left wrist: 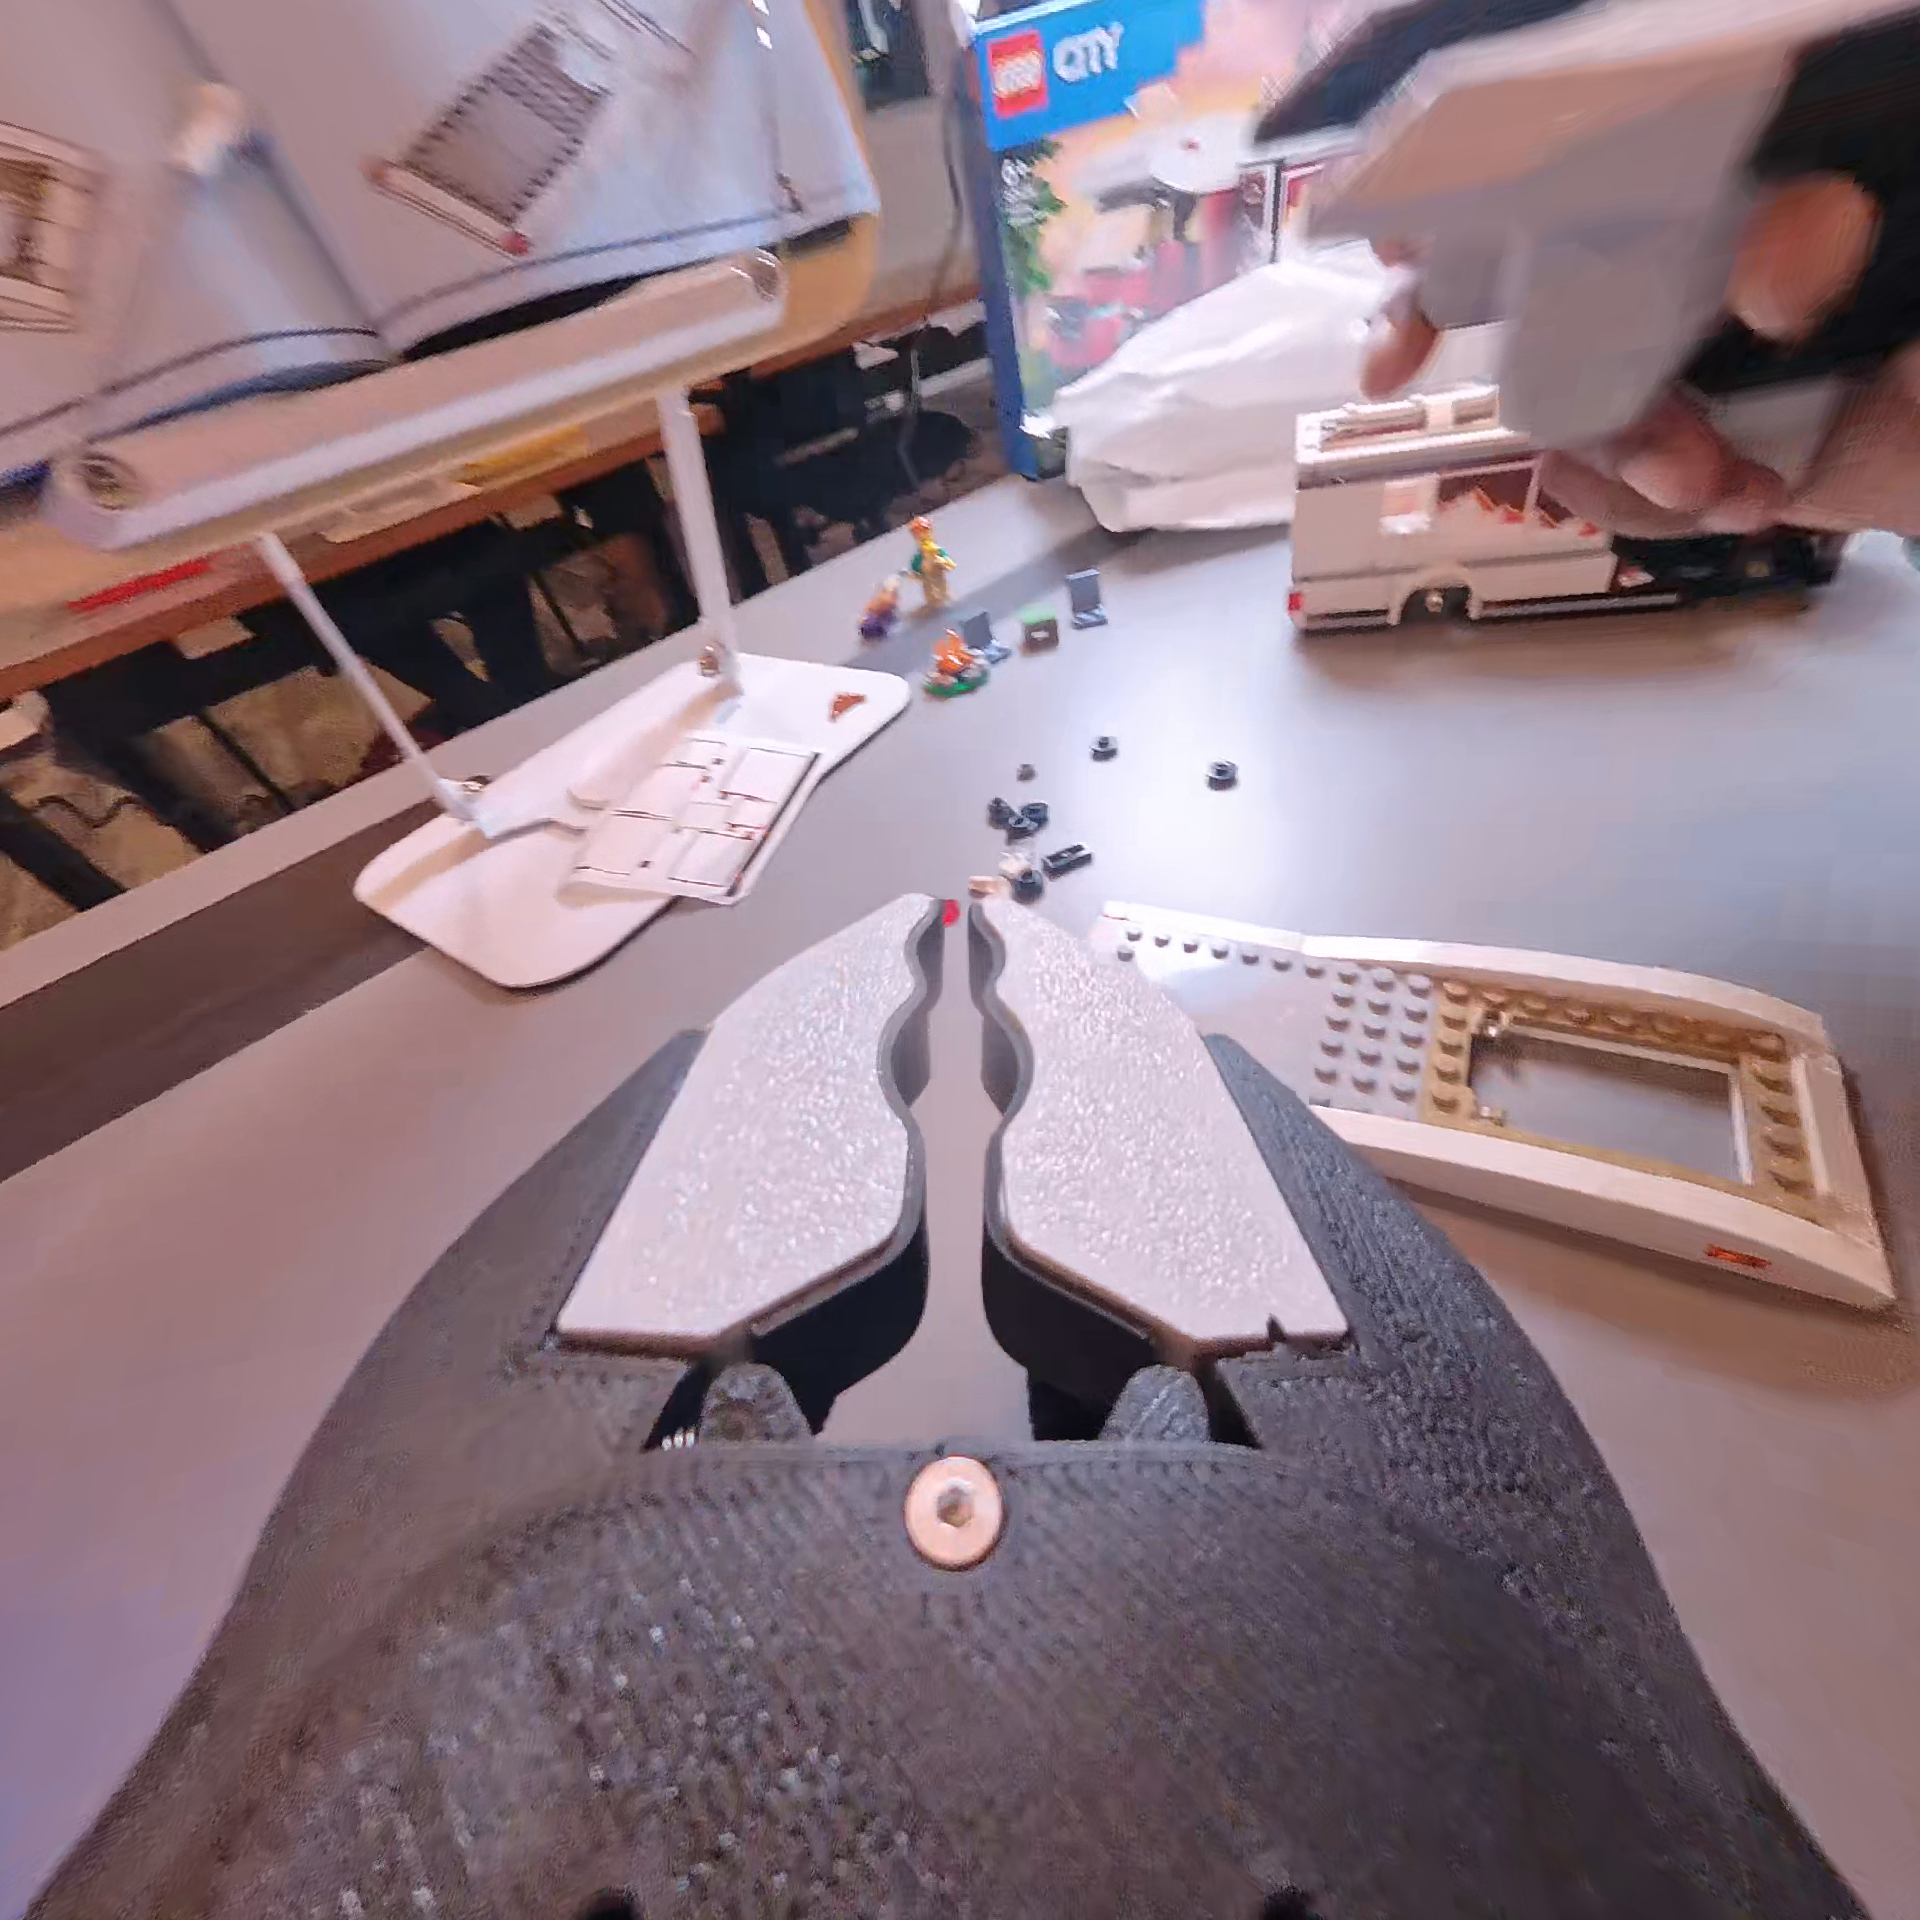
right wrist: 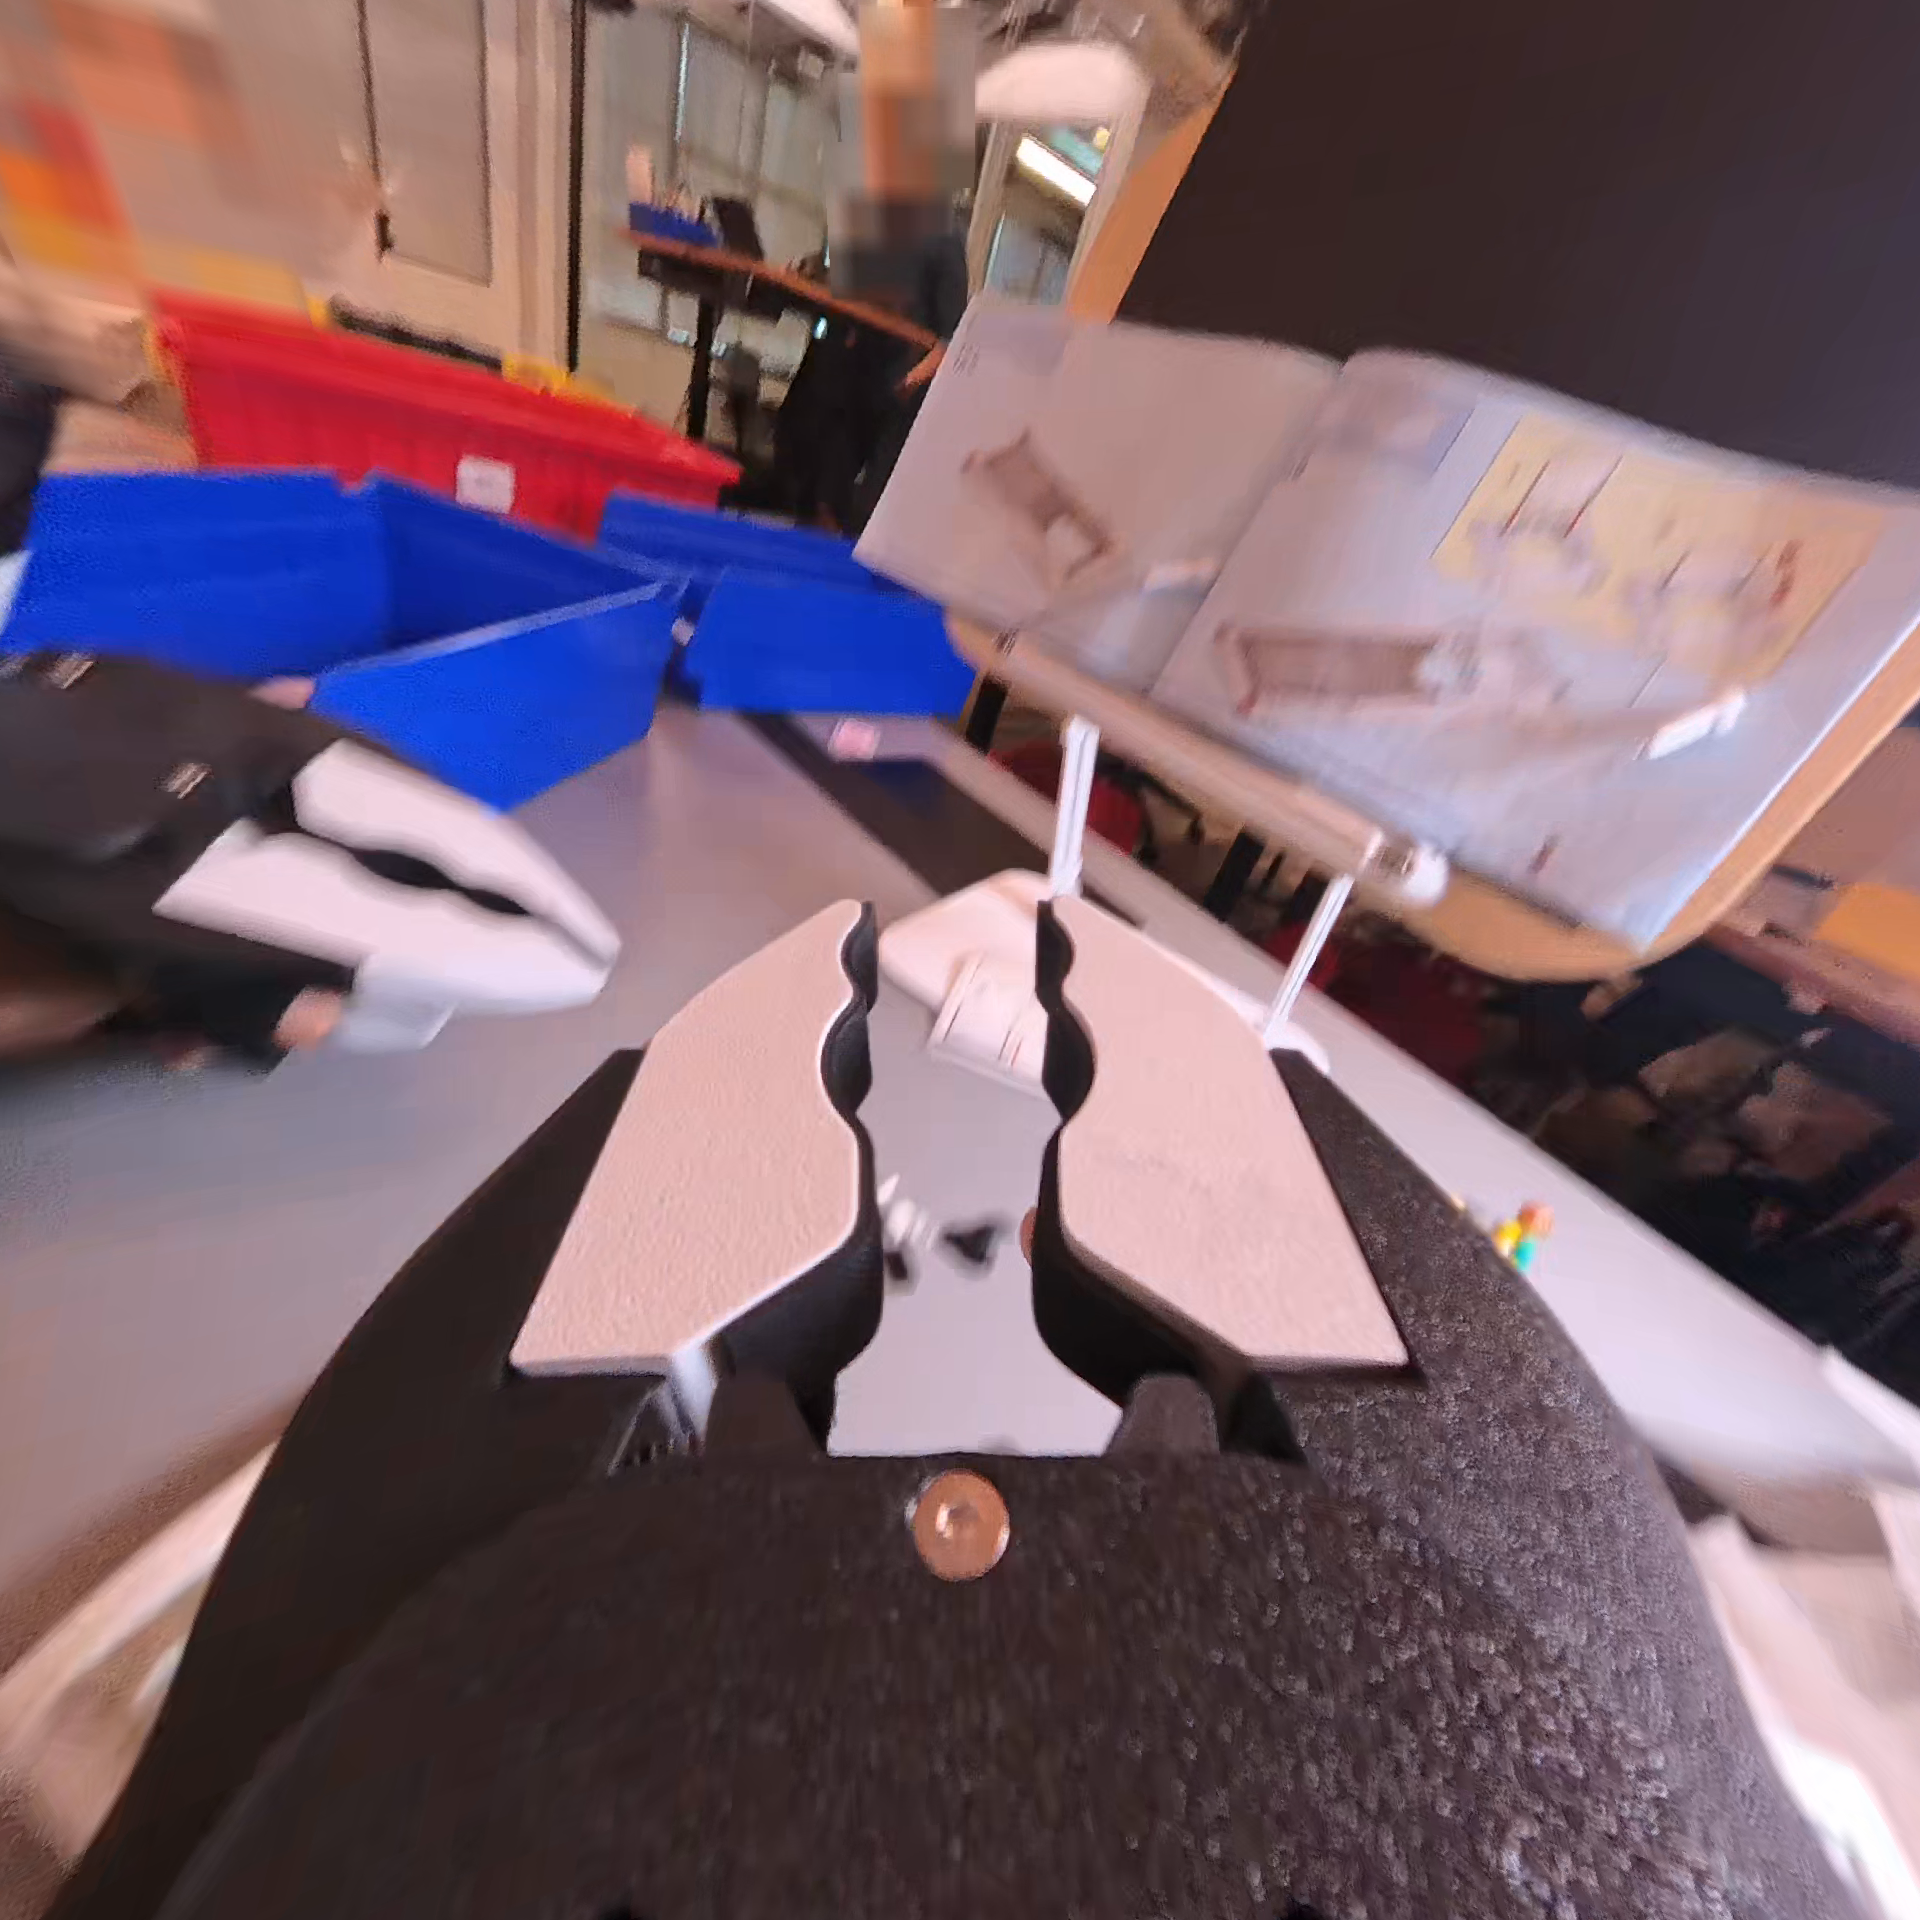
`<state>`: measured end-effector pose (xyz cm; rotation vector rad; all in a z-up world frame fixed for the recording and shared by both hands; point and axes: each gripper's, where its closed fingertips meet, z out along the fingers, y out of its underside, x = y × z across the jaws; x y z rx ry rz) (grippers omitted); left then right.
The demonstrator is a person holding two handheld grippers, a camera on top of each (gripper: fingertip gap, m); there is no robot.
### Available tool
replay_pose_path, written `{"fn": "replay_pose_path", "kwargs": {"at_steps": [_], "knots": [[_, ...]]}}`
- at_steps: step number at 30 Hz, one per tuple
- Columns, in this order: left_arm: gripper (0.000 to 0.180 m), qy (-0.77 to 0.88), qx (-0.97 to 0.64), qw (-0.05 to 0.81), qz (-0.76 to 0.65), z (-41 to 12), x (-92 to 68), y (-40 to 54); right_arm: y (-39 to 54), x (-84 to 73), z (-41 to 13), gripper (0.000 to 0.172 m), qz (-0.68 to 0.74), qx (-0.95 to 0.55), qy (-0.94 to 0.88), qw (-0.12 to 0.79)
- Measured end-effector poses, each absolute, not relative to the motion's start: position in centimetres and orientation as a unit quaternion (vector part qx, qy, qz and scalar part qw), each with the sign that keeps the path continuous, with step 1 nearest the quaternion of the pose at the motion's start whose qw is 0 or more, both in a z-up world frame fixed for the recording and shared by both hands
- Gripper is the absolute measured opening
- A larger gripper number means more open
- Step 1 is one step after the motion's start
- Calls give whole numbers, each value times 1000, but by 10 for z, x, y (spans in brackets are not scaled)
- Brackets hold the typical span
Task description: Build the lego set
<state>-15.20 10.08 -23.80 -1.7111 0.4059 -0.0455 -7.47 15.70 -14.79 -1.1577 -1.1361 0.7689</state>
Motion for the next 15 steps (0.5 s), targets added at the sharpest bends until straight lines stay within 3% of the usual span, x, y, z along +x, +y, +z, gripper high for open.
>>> {"fn": "replay_pose_path", "kwargs": {"at_steps": [8,15], "knots": [[0,164,-719,675,-10,-225,-162,96,249,-187,-56,1,315,-485,-406,708],[0,151,-713,684,-17,-223,-168,96,296,-232,-44,0,279,-508,-368,727]]}}
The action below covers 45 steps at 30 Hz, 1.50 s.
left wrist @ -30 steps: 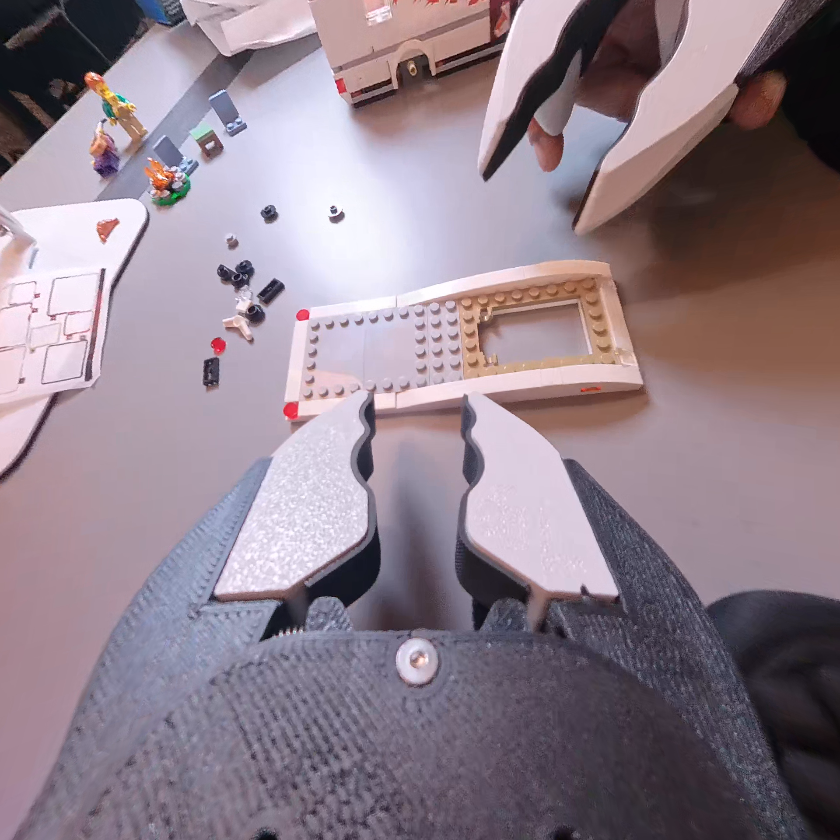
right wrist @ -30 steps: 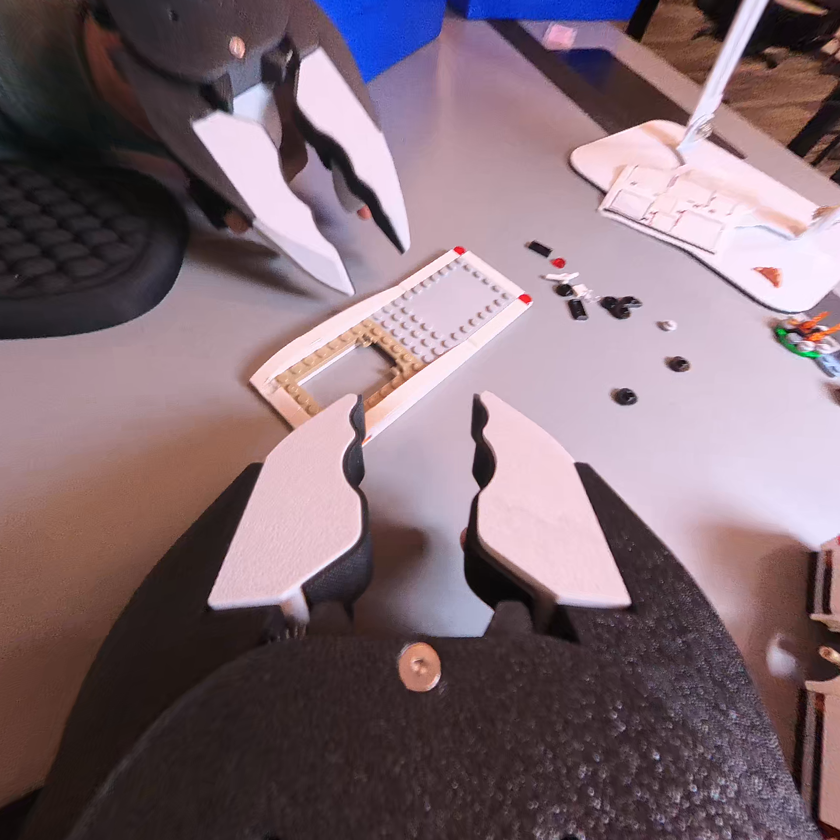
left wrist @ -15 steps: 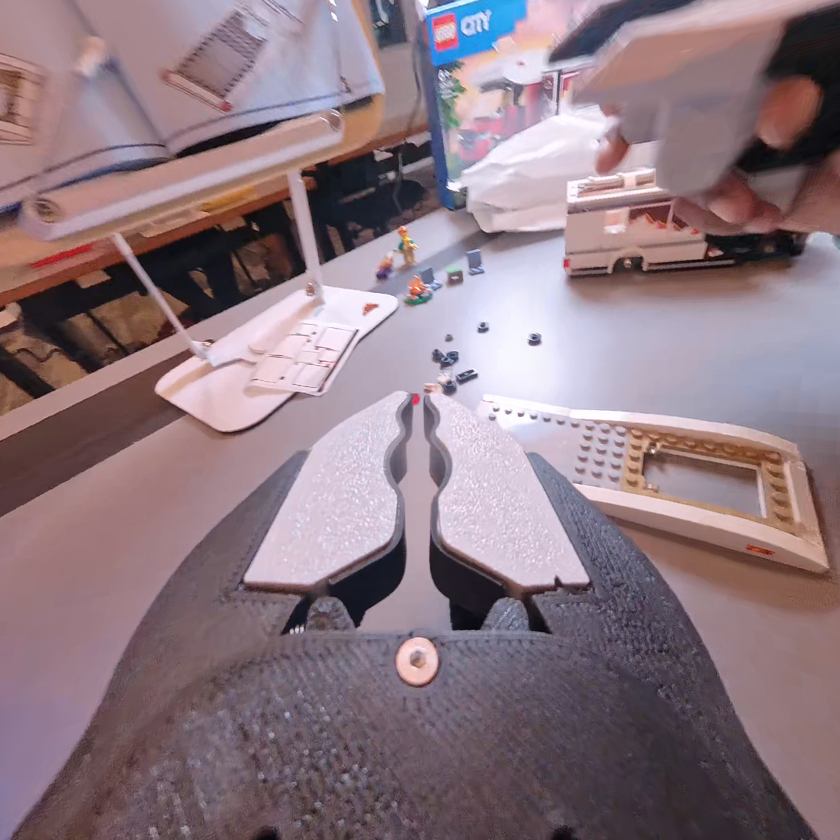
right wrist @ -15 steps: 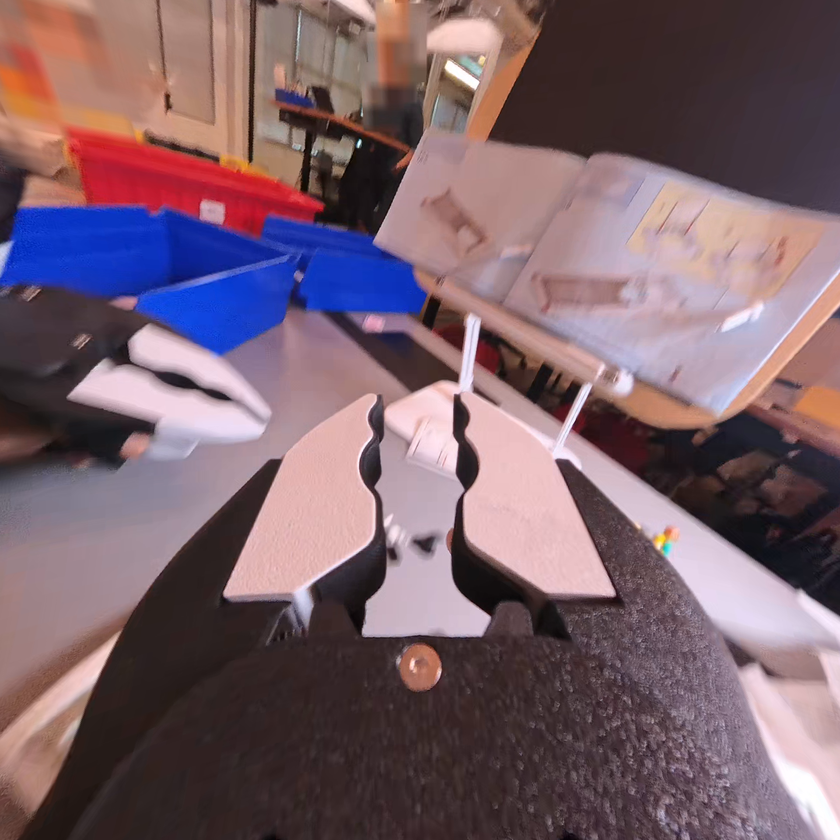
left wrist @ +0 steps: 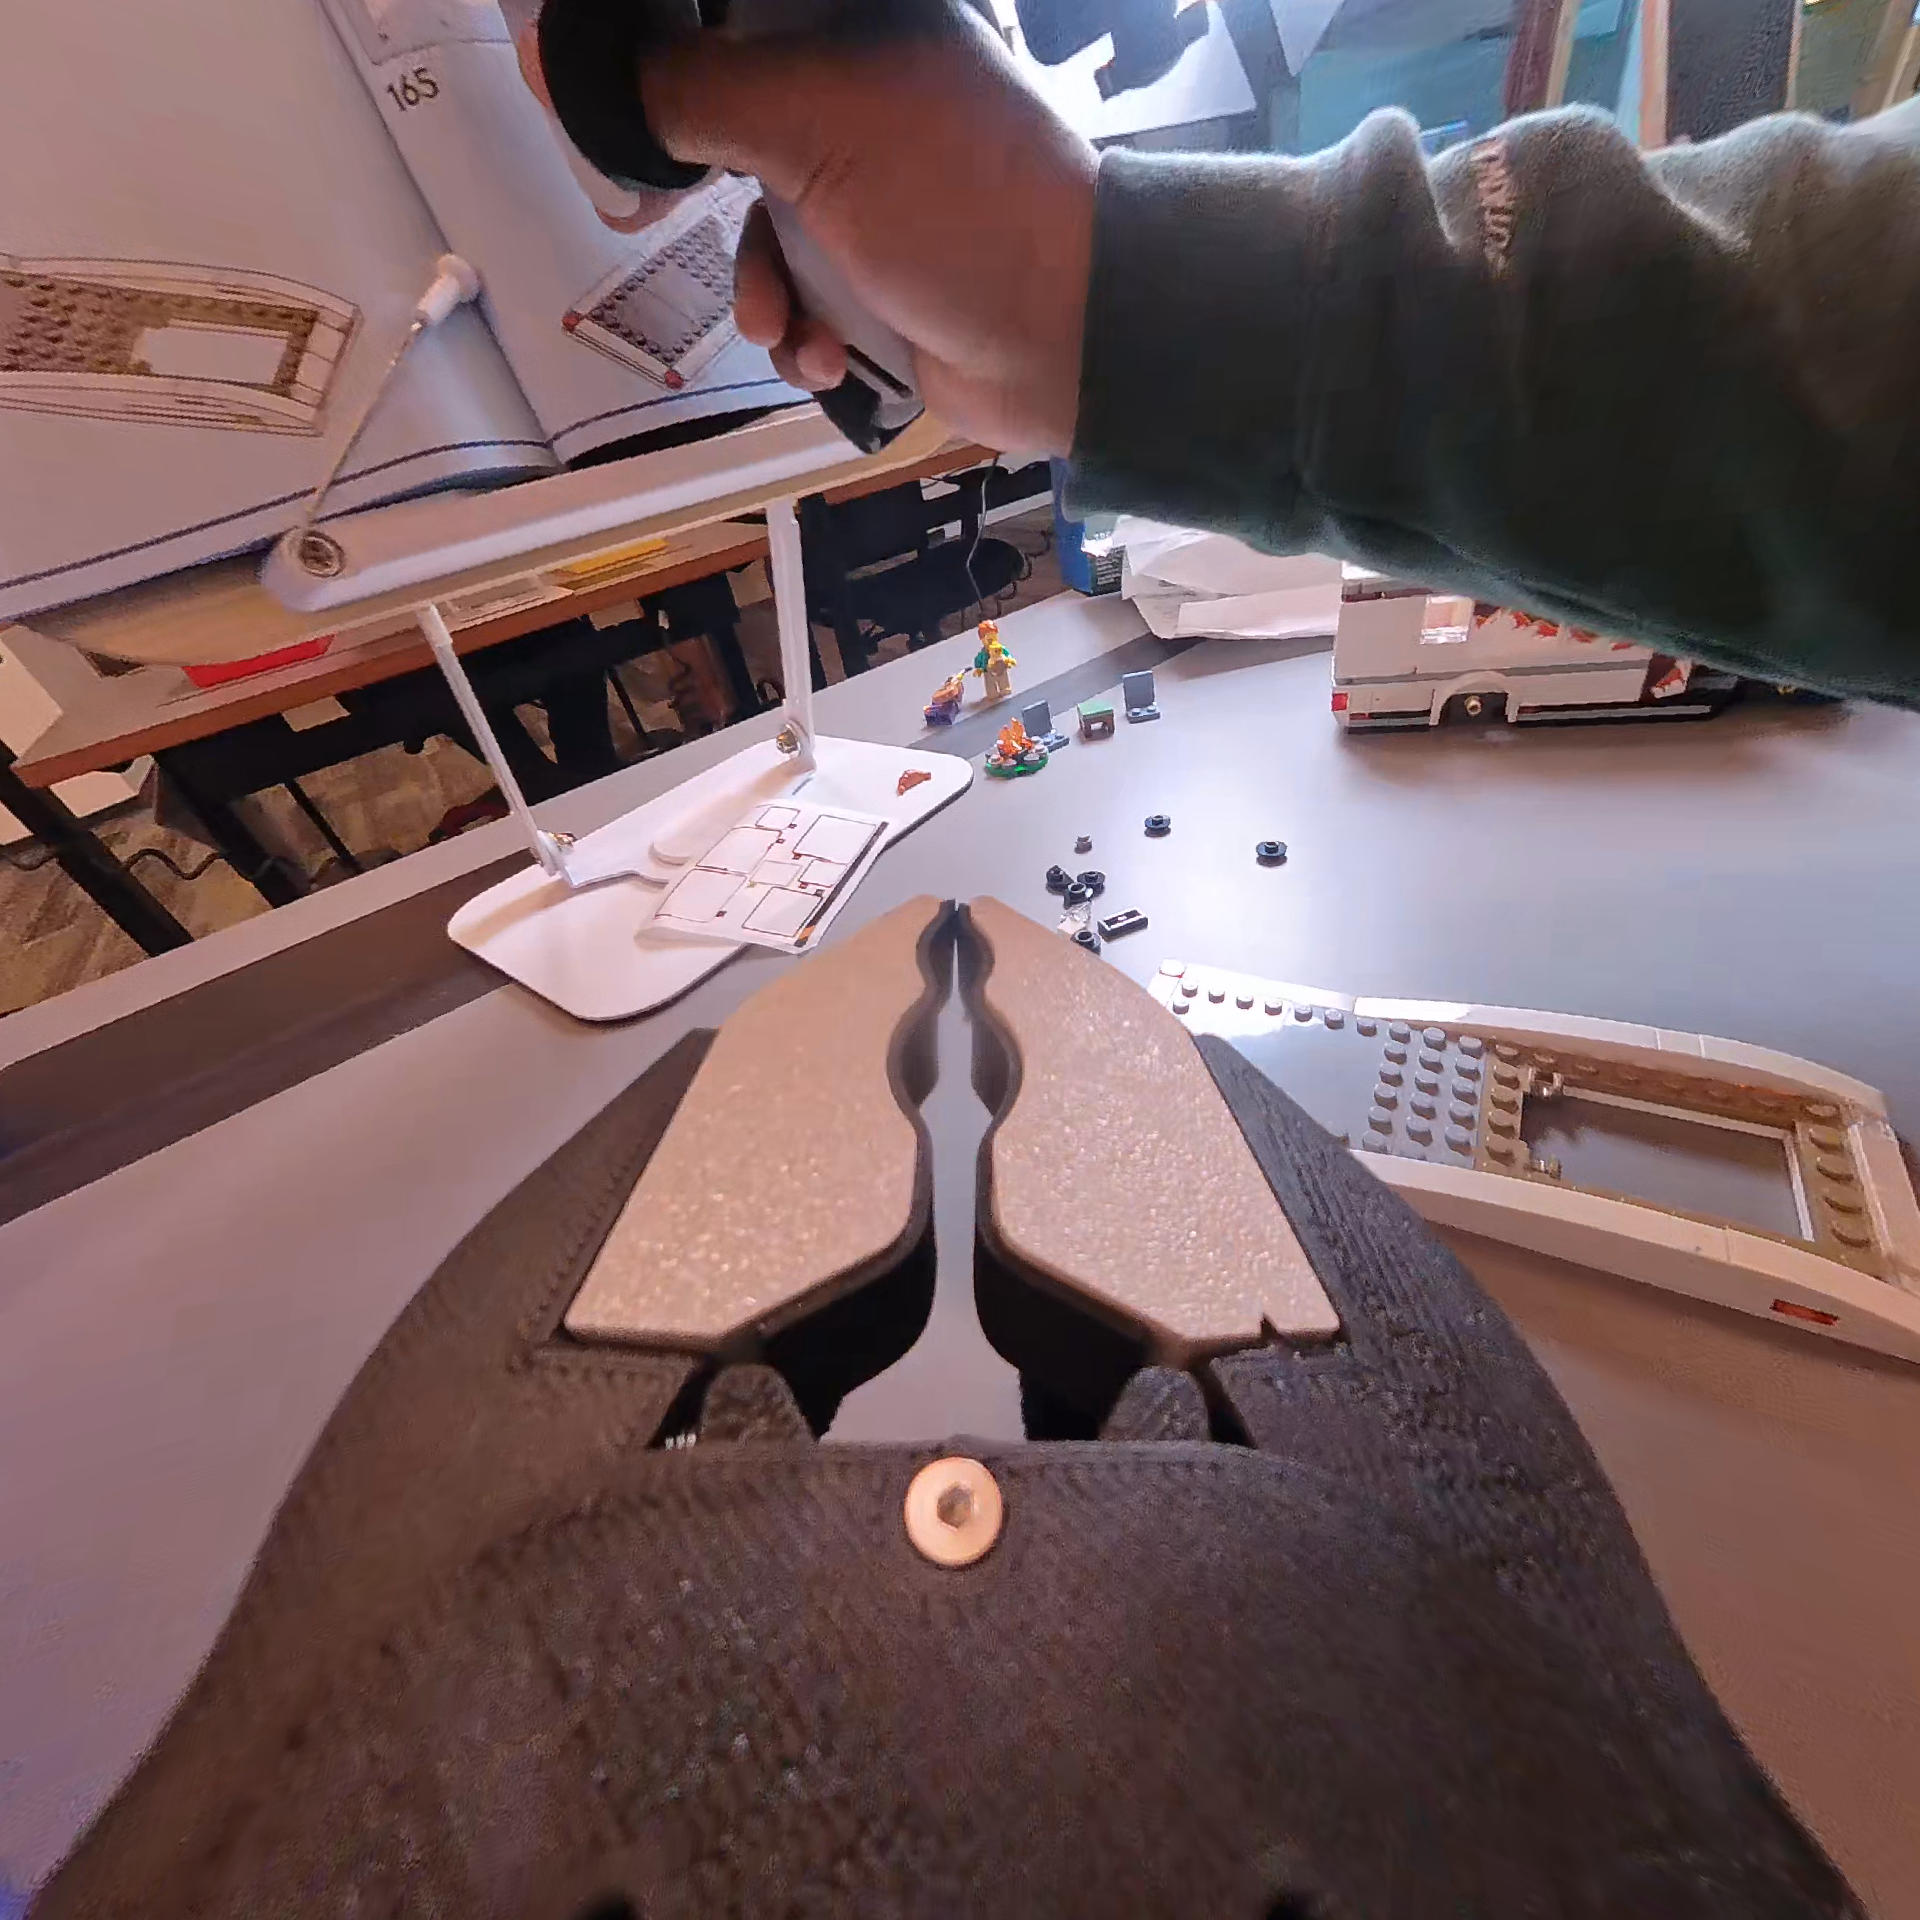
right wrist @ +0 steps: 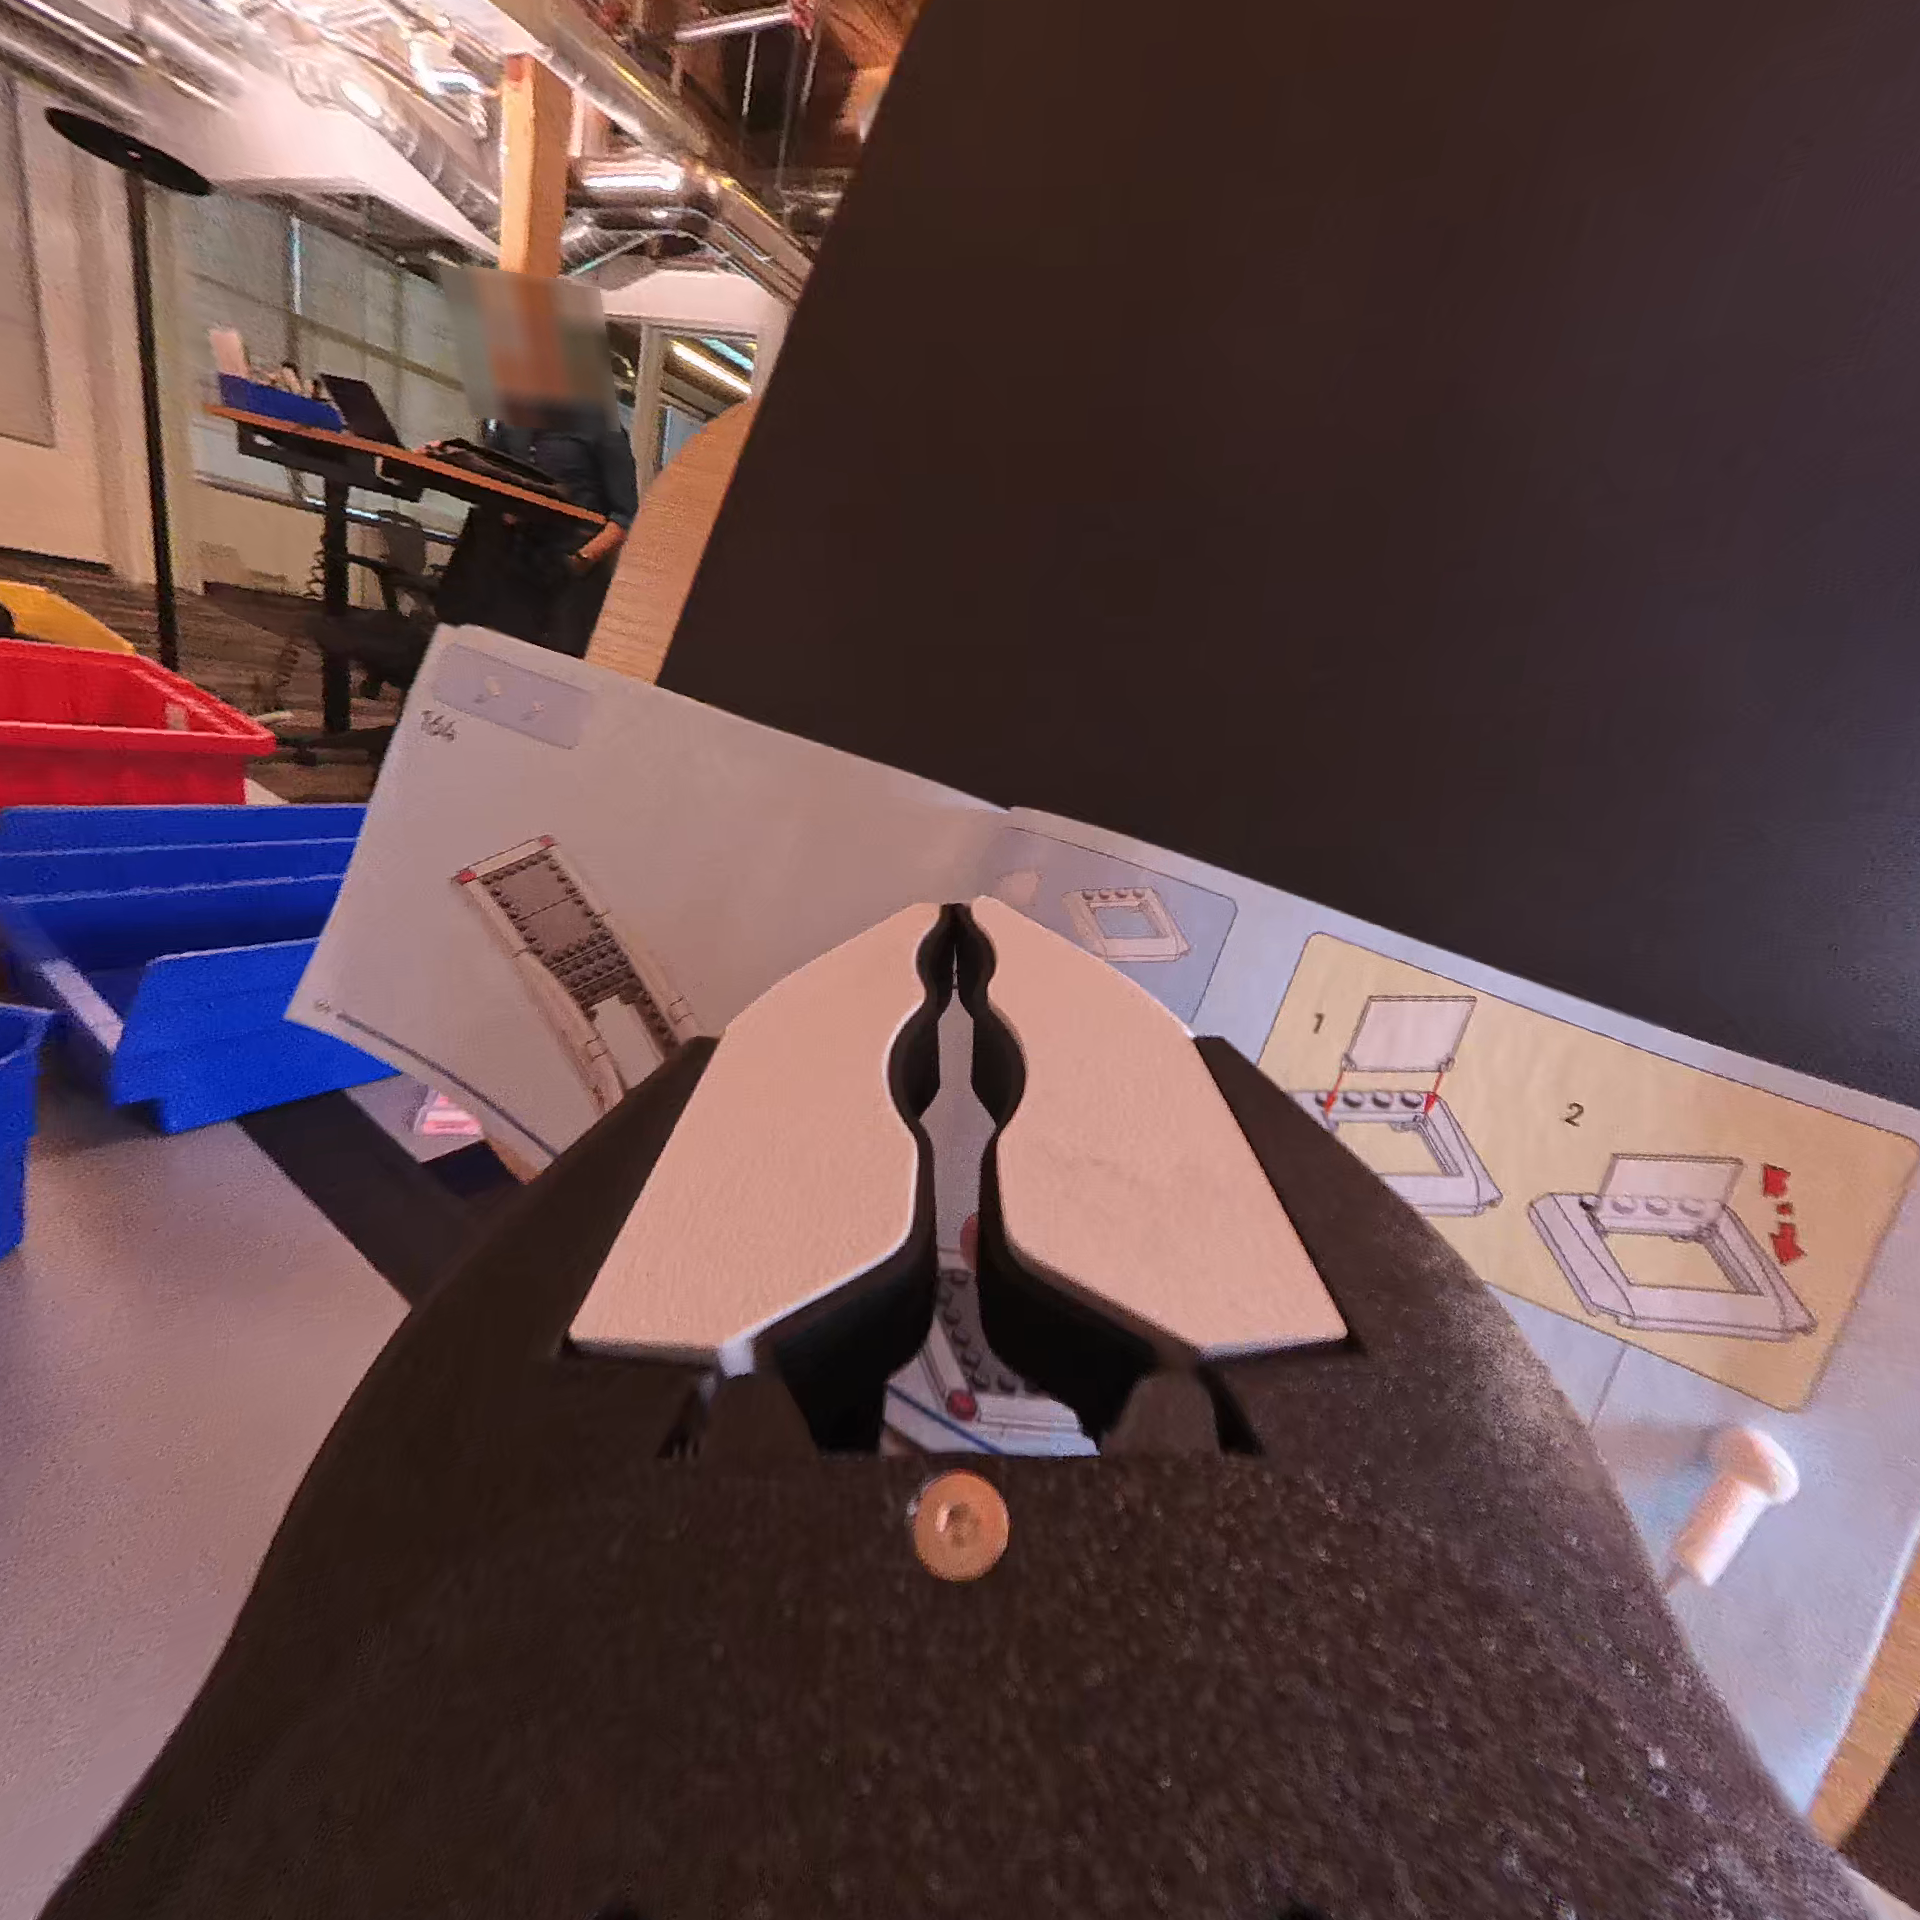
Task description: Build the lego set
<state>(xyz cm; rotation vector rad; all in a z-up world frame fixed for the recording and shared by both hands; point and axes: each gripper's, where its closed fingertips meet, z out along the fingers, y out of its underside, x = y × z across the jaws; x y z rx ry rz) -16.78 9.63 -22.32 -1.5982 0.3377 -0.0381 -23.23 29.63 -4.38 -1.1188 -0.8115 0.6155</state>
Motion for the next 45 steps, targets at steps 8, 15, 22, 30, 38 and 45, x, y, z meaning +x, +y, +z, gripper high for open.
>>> {"fn": "replay_pose_path", "kwargs": {"at_steps": [8,15,22,30,38,45], "knots": [[3,130,-709,693,-20,-219,-175,96,308,-237,-48,0,281,-519,-358,723],[4,131,-711,690,-22,-220,-174,96,321,-217,-51,0,280,-533,-344,720],[5,135,-714,687,-24,-222,-172,96,325,-213,-53,0,276,-532,-351,719],[5,135,-714,686,-25,-222,-172,96,319,-197,-66,2,276,-531,-362,714],[5,138,-711,689,-25,-220,-170,93,231,-119,-112,26,303,-512,-443,671],[17,179,-687,703,-38,-204,-151,83,160,-33,-169,32,274,-537,-479,638]]}}
